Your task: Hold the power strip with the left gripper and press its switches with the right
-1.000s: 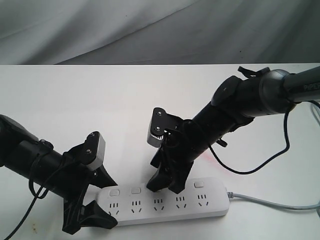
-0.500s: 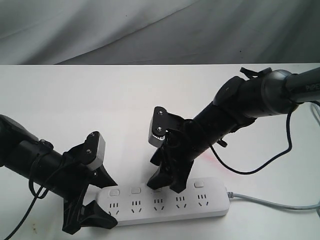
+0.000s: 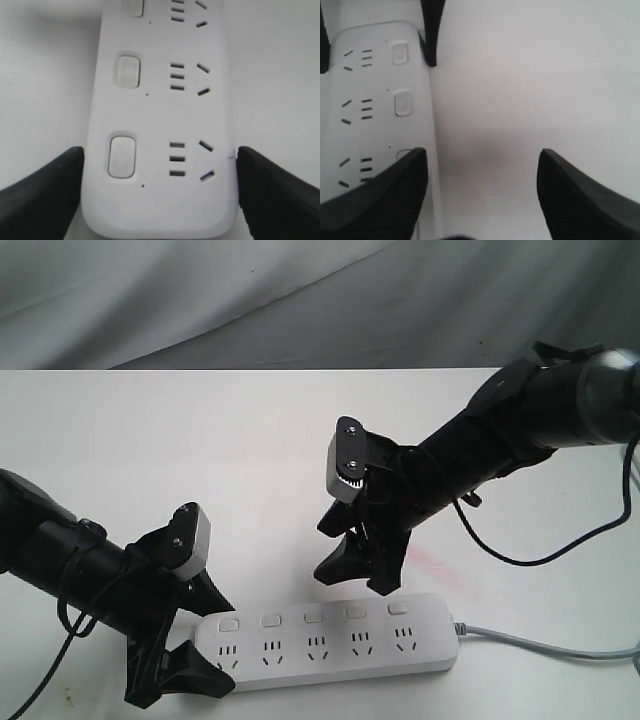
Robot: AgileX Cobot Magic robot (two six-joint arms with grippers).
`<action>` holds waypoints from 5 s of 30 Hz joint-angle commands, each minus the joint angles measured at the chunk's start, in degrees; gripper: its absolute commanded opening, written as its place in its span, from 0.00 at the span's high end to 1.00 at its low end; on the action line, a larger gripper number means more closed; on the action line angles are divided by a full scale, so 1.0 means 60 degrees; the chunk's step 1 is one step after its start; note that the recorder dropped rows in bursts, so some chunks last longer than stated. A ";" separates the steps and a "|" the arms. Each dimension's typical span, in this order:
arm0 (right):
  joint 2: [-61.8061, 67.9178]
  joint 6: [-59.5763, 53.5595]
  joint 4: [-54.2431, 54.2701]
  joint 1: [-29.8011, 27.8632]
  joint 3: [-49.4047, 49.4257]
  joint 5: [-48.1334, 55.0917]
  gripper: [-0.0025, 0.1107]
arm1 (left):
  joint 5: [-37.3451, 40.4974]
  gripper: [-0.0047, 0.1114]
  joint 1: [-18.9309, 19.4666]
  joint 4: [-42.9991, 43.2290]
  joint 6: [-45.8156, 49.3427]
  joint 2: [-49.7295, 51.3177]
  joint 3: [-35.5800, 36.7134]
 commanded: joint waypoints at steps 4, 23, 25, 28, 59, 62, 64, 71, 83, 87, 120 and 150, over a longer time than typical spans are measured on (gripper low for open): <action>-0.0088 -0.0346 0.0331 -0.0741 0.0055 0.0749 0.46 | -0.0012 0.69 -0.0033 0.0042 0.0009 0.0030 -0.0022; 0.0337 -0.2861 0.2150 -0.1159 0.1283 0.0699 0.46 | -0.0012 0.69 -0.0033 0.0042 0.0009 0.0030 -0.0022; 0.0511 -0.2861 0.2133 -0.1159 0.1283 0.0723 0.46 | -0.0012 0.69 -0.0033 0.0042 0.0009 0.0030 -0.0022; 0.0519 -0.2813 0.2113 -0.1159 0.1283 0.0742 0.46 | -0.0012 0.69 -0.0033 0.0042 0.0009 0.0030 -0.0022; 0.0779 -0.2189 0.0947 -0.1159 0.1511 -0.0437 0.46 | -0.0012 0.69 -0.0033 0.0042 0.0009 0.0030 -0.0022; 0.0779 -0.2189 0.0916 -0.1159 0.1511 -0.0511 0.46 | -0.0012 0.69 -0.0033 0.0042 0.0009 0.0030 -0.0022; 0.0779 -0.2142 0.0760 -0.1095 0.1511 -0.0782 0.46 | -0.0012 0.69 -0.0033 0.0042 0.0009 0.0030 -0.0022; 0.0779 -0.2067 0.0780 -0.0862 0.1511 -0.0965 0.46 | -0.0012 0.69 -0.0033 0.0042 0.0009 0.0030 -0.0022; -0.0317 -0.2576 0.2010 -0.1895 0.1511 0.0667 0.46 | -0.0012 0.69 -0.0033 0.0042 0.0009 0.0030 -0.0022; -0.0389 -0.2630 0.2010 -0.2549 0.1511 0.1554 0.46 | -0.0012 0.69 -0.0033 0.0042 0.0009 0.0030 -0.0022; 0.0441 -0.3329 0.1916 -0.2635 0.2113 0.1120 0.46 | -0.0012 0.69 -0.0033 0.0042 0.0009 0.0030 -0.0022; 0.0441 -0.3329 0.1096 -0.2382 0.2113 0.0473 0.46 | -0.0012 0.69 -0.0033 0.0042 0.0009 0.0030 -0.0022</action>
